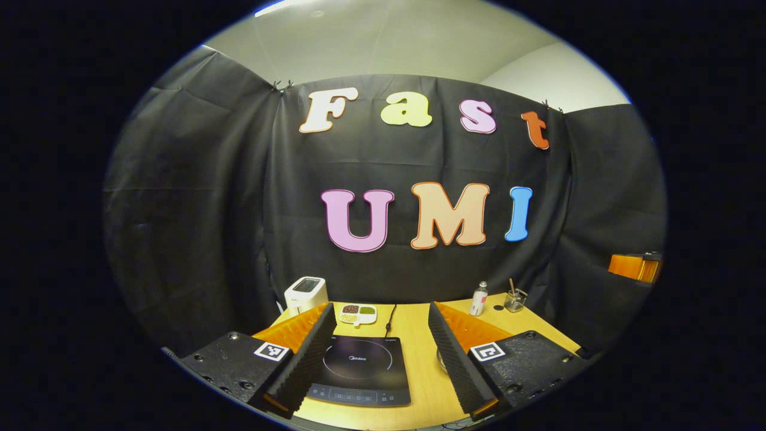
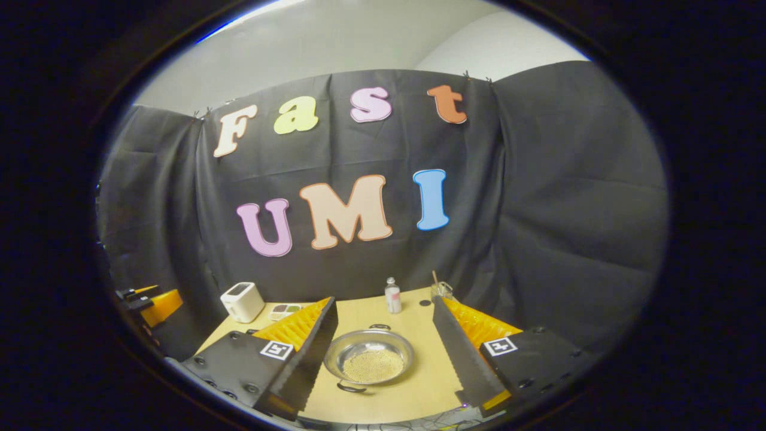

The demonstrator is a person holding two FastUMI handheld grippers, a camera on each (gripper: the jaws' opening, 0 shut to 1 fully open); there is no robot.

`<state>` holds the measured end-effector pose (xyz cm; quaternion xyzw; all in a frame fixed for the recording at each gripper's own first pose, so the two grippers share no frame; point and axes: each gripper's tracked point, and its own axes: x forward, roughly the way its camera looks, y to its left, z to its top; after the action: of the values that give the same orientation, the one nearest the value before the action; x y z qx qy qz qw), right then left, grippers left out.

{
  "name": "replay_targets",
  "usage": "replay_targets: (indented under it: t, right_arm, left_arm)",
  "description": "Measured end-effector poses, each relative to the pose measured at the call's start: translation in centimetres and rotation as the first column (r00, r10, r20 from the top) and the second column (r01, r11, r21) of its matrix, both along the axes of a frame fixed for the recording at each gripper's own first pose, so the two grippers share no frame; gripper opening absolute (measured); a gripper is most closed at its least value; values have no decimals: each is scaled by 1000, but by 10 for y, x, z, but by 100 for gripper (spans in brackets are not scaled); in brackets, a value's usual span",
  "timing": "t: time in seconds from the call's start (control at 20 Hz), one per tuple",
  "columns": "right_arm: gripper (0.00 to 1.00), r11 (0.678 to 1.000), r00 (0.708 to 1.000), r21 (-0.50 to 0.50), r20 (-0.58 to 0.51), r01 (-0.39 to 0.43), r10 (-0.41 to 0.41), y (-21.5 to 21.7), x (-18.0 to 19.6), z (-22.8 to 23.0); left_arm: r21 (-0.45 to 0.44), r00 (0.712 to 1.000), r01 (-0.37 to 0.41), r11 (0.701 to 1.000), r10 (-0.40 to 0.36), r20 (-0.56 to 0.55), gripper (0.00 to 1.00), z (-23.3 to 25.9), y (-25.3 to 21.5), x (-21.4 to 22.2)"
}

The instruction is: First push the handle of the pot to place it horizontally, then grasp the pot with both hands and set it on the induction cooktop.

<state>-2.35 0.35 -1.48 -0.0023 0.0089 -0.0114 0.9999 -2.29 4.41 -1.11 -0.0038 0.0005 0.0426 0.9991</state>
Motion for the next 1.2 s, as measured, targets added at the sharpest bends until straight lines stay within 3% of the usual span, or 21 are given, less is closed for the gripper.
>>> replay_targets:
  t: [0.05,0.35,0.5,0.65,0.7,0.8,0.85,0.95,1.0,1.2]
  right_arm:
    - [99,1000,1000,-3,2,-3,3,1,-1,0]
    - [70,995,995,17,8,-101,100,26,-1,-2]
    - [28,994,994,4,11,-109,109,29,-5,-5]
    - [8,995,996,-48,12,-91,92,26,-6,-11]
    - [0,994,996,-59,3,-91,91,25,-6,-15]
    - [0,993,995,-64,-18,-96,95,26,-2,-28]
    - [0,993,995,-65,-37,-100,98,26,0,-37]
    - [0,992,992,-74,-86,-100,93,24,6,-60]
    - [0,991,989,-83,-115,-101,91,22,7,-74]
    - [0,988,965,-114,-251,-108,76,14,17,-137]
  left_arm:
    - [-2,1000,0,1000,0,-1,90,-2,0,-2]
    - [0,1000,-1,1000,1,-10,90,-10,3,-17]
    - [-9,1000,-20,1000,20,-19,90,-16,9,-26]
    - [-21,999,-39,999,38,-25,90,-20,14,-32]
    - [-26,999,-44,999,43,-28,94,-21,17,-35]
    - [-33,998,-57,998,56,-39,95,-29,20,-39]
    - [-33,997,-65,997,63,-44,90,-30,24,-41]
    - [-35,996,-81,996,79,-50,94,-35,30,-46]
    - [-37,995,-87,996,85,-52,90,-37,32,-48]
    - [-47,991,-121,992,118,-62,90,-49,43,-55]
